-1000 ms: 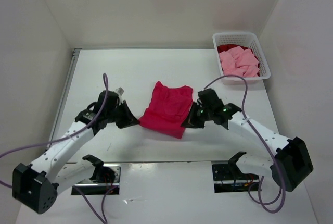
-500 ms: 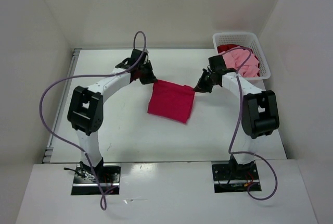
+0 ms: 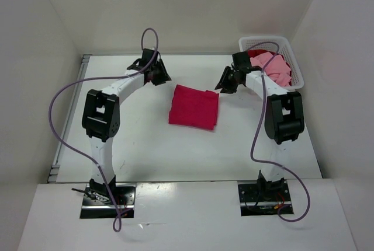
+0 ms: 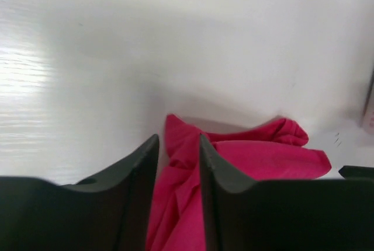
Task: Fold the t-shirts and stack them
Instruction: Fold the long partially folded tshirt into a neat square
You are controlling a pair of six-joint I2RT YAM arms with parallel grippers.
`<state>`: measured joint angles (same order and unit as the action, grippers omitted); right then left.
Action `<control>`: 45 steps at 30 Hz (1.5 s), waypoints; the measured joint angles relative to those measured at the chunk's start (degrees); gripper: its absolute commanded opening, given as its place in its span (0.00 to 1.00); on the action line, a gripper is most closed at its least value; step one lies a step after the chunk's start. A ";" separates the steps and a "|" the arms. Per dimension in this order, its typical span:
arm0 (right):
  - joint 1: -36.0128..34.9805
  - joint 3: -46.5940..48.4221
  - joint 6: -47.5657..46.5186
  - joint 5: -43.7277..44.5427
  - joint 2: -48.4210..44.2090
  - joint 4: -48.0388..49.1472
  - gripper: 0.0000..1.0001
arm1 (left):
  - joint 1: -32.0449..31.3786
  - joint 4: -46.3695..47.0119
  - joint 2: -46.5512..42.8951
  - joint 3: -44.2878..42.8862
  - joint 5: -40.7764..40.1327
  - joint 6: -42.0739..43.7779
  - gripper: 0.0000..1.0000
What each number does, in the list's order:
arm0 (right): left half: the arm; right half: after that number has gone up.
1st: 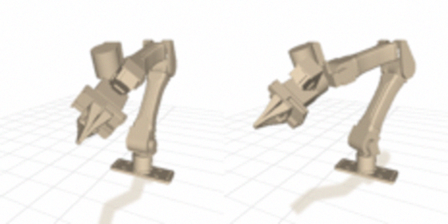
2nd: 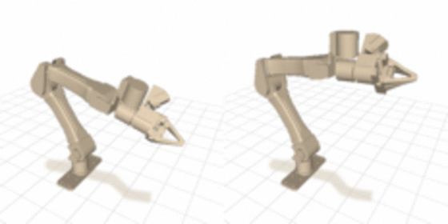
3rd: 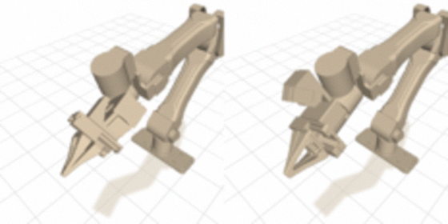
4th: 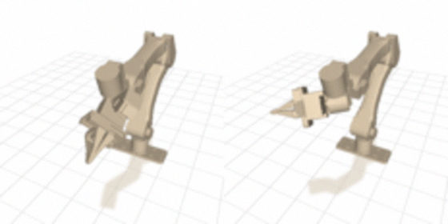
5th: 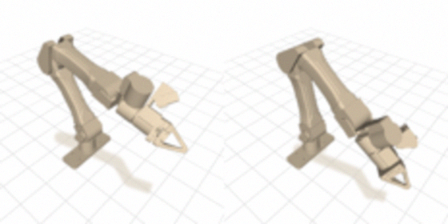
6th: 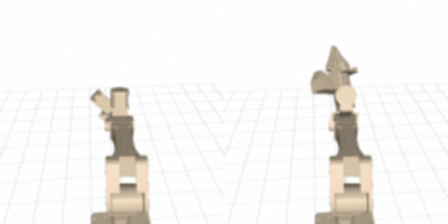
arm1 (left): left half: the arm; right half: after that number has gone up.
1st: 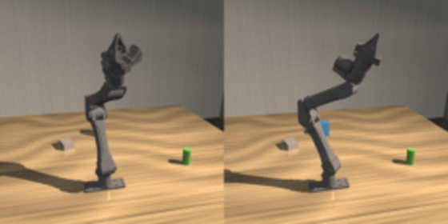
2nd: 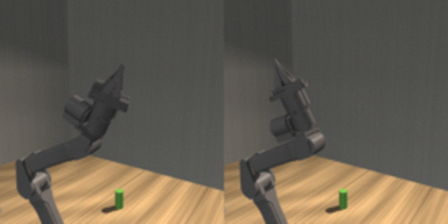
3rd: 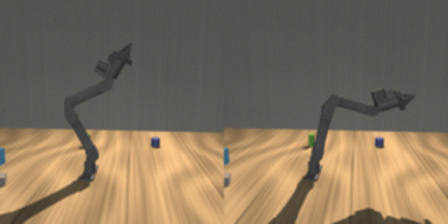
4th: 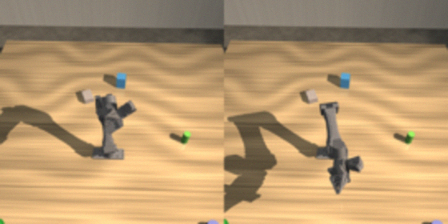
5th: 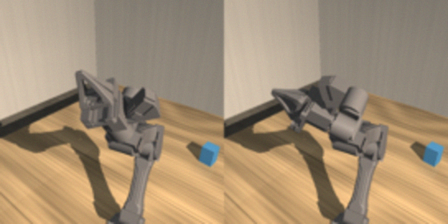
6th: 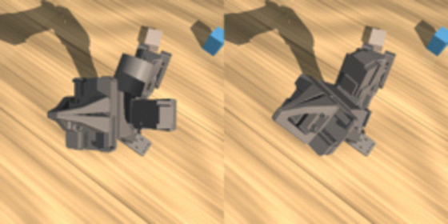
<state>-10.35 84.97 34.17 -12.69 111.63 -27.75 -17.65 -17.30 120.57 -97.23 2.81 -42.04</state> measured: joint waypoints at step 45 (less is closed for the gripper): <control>-6.71 -9.35 3.80 -5.31 -6.62 6.82 0.01 | -6.14 14.99 -15.63 20.44 9.68 -3.04 0.48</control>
<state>-17.06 75.61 37.98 -18.00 105.01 -20.93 -23.79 -2.31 104.95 -76.79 12.49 -45.08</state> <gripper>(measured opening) 0.019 0.479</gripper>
